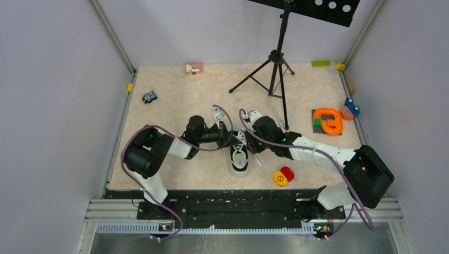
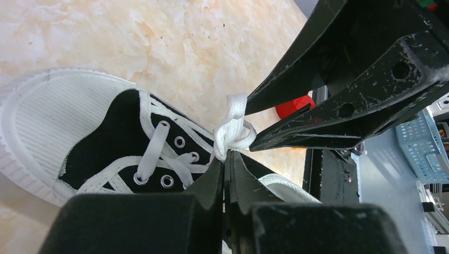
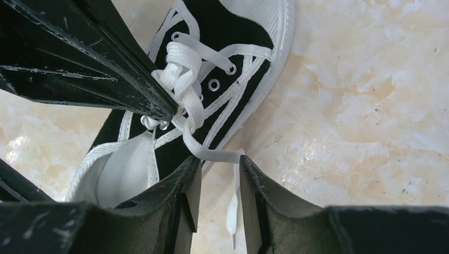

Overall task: Tie the shoes
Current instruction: Cross the shoelace with the shoelace.

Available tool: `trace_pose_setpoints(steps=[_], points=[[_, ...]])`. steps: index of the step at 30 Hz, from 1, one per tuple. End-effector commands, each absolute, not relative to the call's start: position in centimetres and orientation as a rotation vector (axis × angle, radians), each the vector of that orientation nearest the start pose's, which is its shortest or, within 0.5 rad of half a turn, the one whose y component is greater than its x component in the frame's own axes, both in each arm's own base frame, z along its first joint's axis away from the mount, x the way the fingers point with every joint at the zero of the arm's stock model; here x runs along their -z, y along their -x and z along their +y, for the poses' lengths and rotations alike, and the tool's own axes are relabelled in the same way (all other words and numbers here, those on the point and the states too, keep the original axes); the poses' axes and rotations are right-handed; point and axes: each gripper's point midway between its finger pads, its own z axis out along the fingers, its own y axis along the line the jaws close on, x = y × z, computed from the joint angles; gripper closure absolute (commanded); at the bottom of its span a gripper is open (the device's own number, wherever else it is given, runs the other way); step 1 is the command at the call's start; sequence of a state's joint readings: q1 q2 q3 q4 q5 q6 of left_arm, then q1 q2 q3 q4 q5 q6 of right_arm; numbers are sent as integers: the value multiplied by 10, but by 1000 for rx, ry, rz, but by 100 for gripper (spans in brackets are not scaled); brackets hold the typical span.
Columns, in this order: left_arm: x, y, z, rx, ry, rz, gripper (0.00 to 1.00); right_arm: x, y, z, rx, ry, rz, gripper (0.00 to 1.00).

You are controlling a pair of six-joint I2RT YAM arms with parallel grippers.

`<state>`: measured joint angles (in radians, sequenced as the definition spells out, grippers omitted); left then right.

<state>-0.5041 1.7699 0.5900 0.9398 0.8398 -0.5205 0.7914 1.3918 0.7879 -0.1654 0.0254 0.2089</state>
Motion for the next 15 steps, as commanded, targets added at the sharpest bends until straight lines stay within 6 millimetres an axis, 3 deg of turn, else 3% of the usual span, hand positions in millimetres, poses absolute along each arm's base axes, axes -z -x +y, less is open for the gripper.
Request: trace_pose_setpoints(steps=[1,3,8,15], points=[[-116,-270,-317,1447,-700,1774,100,-106,-264,277,-481,699,2198,66],[-115,-270,-317,1450,-698,1780,100,-104,-266,278,-481,699,2197,69],[-114,-269,-318,1459,-702,1784,100,-100,-264,282,-506,703,2198,98],[-114,-271,-318,1456,-699,1784,100,-103,-259,281,-513,715,2188,100]])
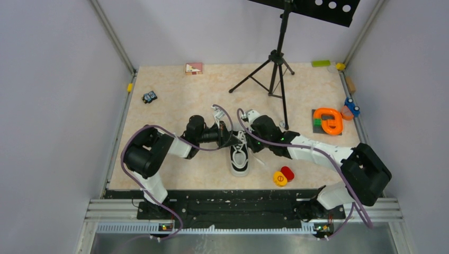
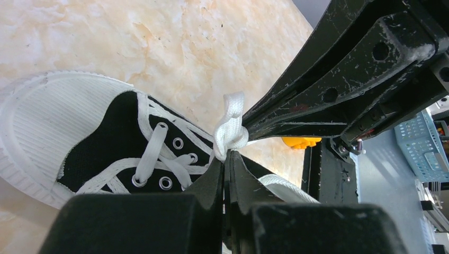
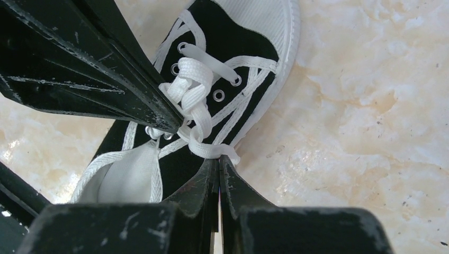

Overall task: Tie the shoes
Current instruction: Cross the shoelace with the shoelace.

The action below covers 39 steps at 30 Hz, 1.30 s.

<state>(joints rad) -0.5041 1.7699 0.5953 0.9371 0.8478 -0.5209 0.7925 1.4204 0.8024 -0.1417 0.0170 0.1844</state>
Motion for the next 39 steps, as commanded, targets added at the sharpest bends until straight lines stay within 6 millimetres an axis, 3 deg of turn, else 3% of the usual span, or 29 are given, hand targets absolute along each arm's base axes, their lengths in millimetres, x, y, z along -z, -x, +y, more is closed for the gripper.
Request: trace_pose_setpoints(steps=[1,17,26,39], points=[[-114,-271,-318,1456,-698,1784,100,-103,-258,281,-513,718,2188,100],[-113,-270,-319,1465,-697,1789,100,-116,-247,287,-557,715,2155,100],[-114,-267,-318,1468,-703,1786,100,-106,-259,295,-526,655,2209,100],[-121,-266,-318,1471,-711,1768,100,-84,-269,282,-393,564,2300,100]])
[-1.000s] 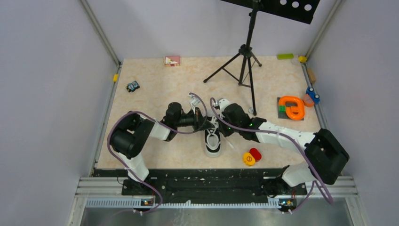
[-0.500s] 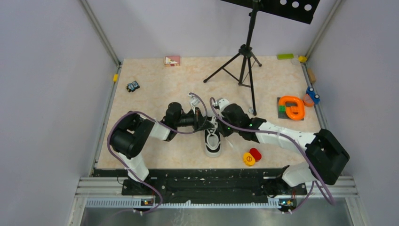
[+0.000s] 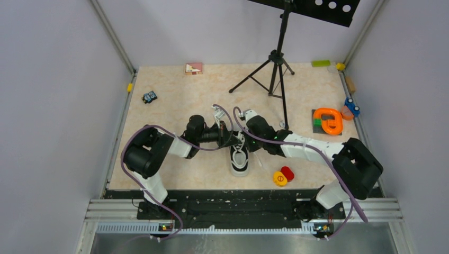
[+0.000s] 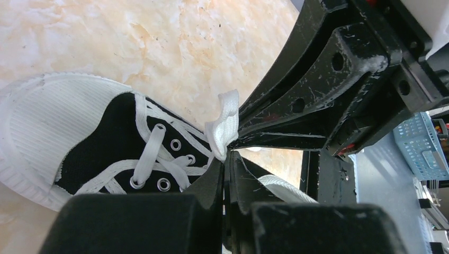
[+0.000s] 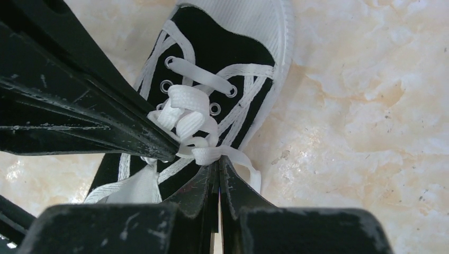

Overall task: Tie the shoes
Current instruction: Cross the shoelace with the shoelace.

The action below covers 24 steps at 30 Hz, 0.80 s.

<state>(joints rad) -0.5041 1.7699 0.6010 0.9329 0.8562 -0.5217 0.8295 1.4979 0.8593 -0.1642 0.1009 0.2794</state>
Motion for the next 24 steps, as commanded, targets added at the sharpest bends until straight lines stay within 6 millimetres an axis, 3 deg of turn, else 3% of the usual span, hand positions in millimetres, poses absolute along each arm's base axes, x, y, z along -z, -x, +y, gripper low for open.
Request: trace_pose_setpoints(steps=[1,9,14,20,24], points=[[-121,-266,-318,1470,-710,1769,100,-84,-270,280,-381,550,2305,100],[-118,-266,-318,1477,-706,1779,100,-94,-263,281,-443,545,2275,100],[-117,-265,-317,1475,-704,1782,100,-105,-254,282,-507,552,2255,78],[-118,-266,-317,1475,-704,1779,100,-109,-242,280,-551,581,2264,75],[-118,-266,-318,1477,-702,1781,100,-113,-240,283,-589,578,2252,68]])
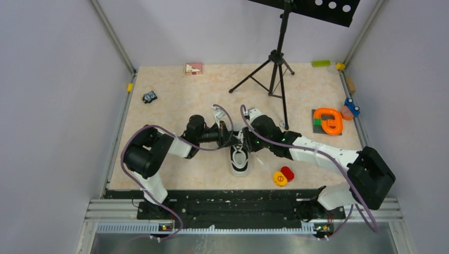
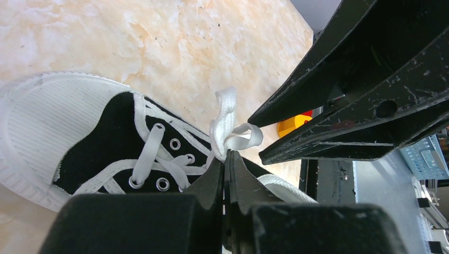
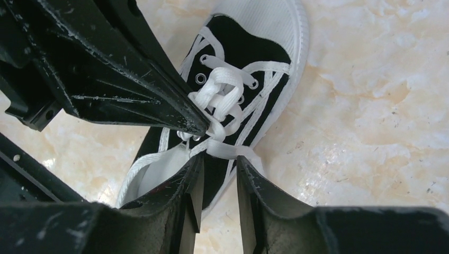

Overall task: Tie the shoes
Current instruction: Cross the shoelace with the shoelace.

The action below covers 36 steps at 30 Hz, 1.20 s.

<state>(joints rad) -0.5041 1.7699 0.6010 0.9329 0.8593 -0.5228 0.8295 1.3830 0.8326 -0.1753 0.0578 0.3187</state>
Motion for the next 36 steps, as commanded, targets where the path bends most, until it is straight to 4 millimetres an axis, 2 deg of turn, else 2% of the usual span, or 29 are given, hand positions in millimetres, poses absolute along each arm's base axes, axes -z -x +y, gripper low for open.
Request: trace_pose_setpoints(steps=[1,12,21,30,36], points=[[-118,-266,-318,1478,-703,1780,100,-115,-241,284,-589,566,2249,67],[-121,-266,-318,1474,-708,1778,100,-112,-262,276,-488,396,2253,68],[-121,-265,-318,1477,-711,1777,100,-103,-270,279,-472,362,2258,68],[-121,-264,-318,1480,-711,1778,100,-109,-277,291,-528,327,2226,67],[-122,-264,-318,1483,-716,1774,100,-121,-272,283,-559,320,2229,64]])
